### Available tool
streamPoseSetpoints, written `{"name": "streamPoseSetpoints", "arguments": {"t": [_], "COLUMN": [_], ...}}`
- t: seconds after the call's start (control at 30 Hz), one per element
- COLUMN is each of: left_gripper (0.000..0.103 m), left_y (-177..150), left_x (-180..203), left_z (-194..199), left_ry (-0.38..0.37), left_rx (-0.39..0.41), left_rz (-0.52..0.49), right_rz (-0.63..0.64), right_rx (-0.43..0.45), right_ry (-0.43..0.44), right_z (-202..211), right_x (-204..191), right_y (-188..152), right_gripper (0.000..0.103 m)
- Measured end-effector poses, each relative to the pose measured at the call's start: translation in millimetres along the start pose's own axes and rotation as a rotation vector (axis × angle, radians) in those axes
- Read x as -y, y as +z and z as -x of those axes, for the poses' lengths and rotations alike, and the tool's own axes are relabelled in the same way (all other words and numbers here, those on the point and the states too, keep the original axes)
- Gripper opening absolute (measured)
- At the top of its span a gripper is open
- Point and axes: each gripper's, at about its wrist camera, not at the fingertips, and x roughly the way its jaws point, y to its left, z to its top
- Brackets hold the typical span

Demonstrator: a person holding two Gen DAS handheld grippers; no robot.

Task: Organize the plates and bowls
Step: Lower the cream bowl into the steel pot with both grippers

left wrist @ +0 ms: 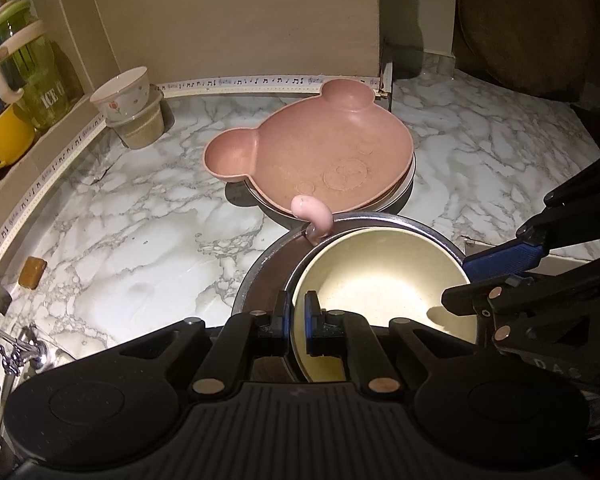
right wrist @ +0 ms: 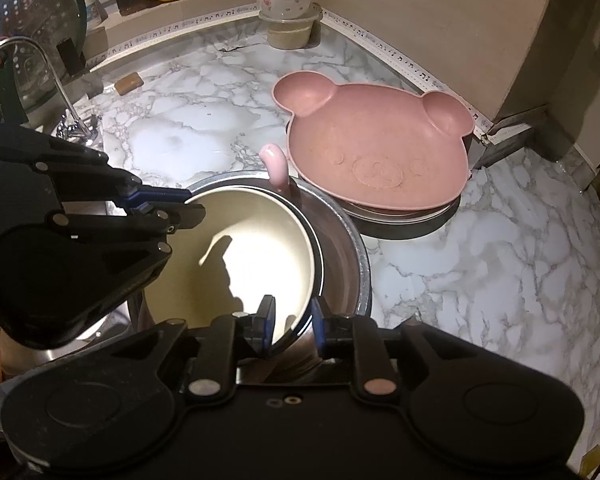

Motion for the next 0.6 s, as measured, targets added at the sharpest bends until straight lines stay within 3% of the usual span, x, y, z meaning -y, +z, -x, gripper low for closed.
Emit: {"name": "streamPoseSetpoints", "arguments": {"t": [0.6], "left_gripper": [0.007], "left_y": [-1.4], "left_x": [-6.5], "left_z": [22.4], "left_ry": [-0.056], "left_rx": [-0.009], "left_rz": [0.056], "right_rz": [-0.039], "right_rx": [0.101], "right_ry": [0.112], "right_z": [26.1], "right_x": [16.3], "right_y": [-3.7], "right_gripper": [0.038]}}
